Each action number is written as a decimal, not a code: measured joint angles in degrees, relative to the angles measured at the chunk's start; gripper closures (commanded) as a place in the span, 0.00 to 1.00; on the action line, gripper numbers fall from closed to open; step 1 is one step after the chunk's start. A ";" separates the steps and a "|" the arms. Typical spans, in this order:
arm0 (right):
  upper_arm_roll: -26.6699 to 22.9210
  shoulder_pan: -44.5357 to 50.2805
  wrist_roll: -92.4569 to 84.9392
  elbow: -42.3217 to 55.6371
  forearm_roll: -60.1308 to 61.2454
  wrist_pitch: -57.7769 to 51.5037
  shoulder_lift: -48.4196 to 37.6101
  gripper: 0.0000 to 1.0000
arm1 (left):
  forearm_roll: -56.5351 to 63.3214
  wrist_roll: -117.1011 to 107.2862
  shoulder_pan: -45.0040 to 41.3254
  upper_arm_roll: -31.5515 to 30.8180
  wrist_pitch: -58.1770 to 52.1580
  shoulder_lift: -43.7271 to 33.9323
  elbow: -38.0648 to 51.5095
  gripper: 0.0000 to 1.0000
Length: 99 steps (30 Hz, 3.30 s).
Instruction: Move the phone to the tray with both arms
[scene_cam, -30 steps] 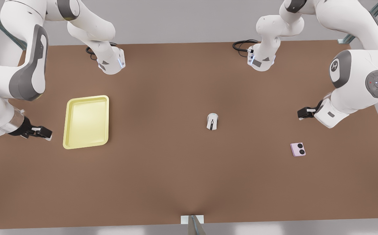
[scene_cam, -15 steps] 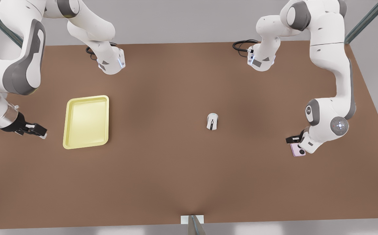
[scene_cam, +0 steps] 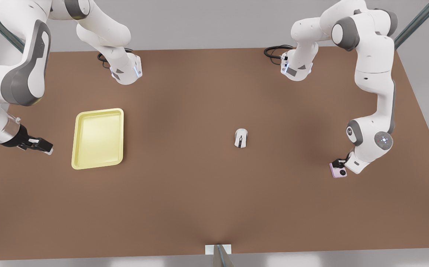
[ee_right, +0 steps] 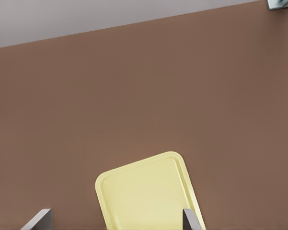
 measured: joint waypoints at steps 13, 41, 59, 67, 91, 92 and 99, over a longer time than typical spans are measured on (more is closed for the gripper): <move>0.07 0.00 0.38 0.09 -0.10 -0.41 0.09 0.00 | -4.60 7.87 -0.06 -0.07 4.00 3.90 0.01 0.00; -0.44 0.49 -4.07 1.34 -1.66 -1.45 0.18 0.00 | -4.39 12.26 -2.06 -0.59 2.67 2.40 1.05 0.25; -0.97 0.42 -4.93 2.04 -1.58 -1.95 0.54 0.00 | -3.18 -20.55 -46.69 -0.50 -21.05 9.01 30.47 0.25; -0.96 0.43 -5.10 2.03 -1.50 -1.96 0.52 0.00 | -3.16 -36.47 -54.35 -1.93 -22.66 24.04 51.17 0.25; 1.82 9.58 -3.78 -5.74 0.50 -5.35 -1.99 0.00 | -4.73 -44.07 -34.36 11.43 -49.45 7.00 55.86 0.00; 3.88 10.15 -2.90 -6.71 0.98 -4.79 -1.47 0.00 | -3.95 -42.50 -30.23 8.58 -52.03 -0.02 50.81 0.00; 10.85 20.18 8.12 -11.18 2.65 6.00 7.99 0.00 | 5.72 -33.33 -10.39 -8.99 -59.27 -20.13 33.51 0.00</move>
